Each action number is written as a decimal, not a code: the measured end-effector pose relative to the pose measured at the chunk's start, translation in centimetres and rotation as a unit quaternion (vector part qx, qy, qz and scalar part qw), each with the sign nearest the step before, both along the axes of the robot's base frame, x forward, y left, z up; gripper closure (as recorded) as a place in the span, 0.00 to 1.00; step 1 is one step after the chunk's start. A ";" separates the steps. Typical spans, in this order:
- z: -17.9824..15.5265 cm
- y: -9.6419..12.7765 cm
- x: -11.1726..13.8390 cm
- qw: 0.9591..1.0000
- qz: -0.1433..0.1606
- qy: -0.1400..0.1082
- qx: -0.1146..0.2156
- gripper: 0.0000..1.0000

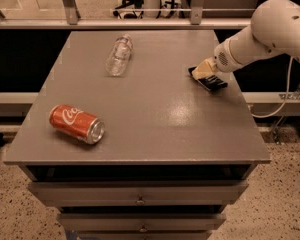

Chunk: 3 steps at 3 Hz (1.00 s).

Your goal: Pick rxbar blueberry

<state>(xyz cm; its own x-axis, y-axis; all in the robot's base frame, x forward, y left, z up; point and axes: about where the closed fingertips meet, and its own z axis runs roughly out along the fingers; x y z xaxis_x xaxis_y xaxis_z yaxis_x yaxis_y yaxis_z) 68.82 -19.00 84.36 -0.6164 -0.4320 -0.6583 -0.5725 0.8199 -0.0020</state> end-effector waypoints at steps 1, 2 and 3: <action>0.5 0.6 -0.2 1.000 0.007 -0.006 0.004 0.82; 1.4 1.2 -0.3 1.000 0.015 -0.014 0.009 1.00; 3.2 2.0 -0.1 0.999 0.029 -0.030 0.013 1.00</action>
Offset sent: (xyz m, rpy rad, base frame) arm -0.0036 0.0145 0.0295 0.0280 -0.0539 0.0431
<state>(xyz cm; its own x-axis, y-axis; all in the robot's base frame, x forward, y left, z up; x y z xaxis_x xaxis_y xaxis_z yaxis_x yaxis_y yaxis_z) 68.68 -17.05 87.59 -0.5496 -0.4486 -0.7047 -0.6187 0.7854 -0.0174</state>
